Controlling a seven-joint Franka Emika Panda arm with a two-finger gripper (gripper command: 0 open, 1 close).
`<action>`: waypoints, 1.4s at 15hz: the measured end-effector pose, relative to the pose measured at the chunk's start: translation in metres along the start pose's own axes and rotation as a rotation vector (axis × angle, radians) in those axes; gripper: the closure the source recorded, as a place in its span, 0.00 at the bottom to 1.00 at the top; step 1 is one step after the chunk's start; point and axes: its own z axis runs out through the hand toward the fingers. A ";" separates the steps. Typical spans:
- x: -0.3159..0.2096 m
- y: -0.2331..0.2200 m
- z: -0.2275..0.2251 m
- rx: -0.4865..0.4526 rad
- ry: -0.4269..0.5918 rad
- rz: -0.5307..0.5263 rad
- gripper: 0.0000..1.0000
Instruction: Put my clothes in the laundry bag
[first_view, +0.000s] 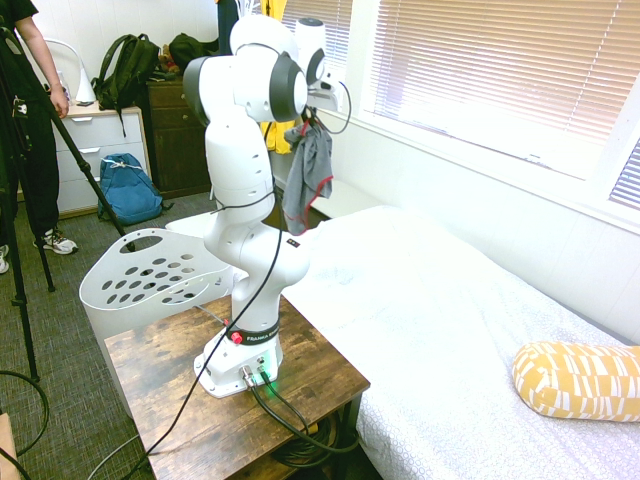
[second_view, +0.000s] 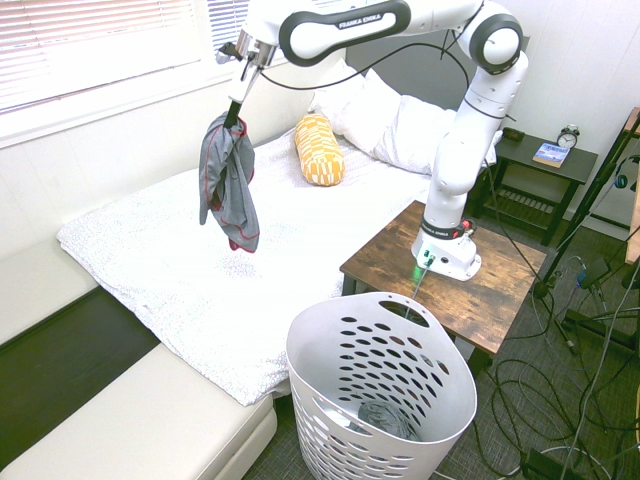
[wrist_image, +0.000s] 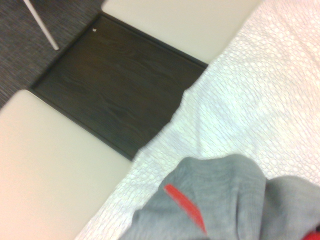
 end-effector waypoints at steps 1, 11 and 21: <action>-0.027 -0.008 -0.022 0.019 -0.015 -0.038 1.00; -0.259 0.010 -0.047 0.007 -0.268 -0.273 1.00; -0.403 0.065 0.029 -0.139 -0.495 -0.350 0.00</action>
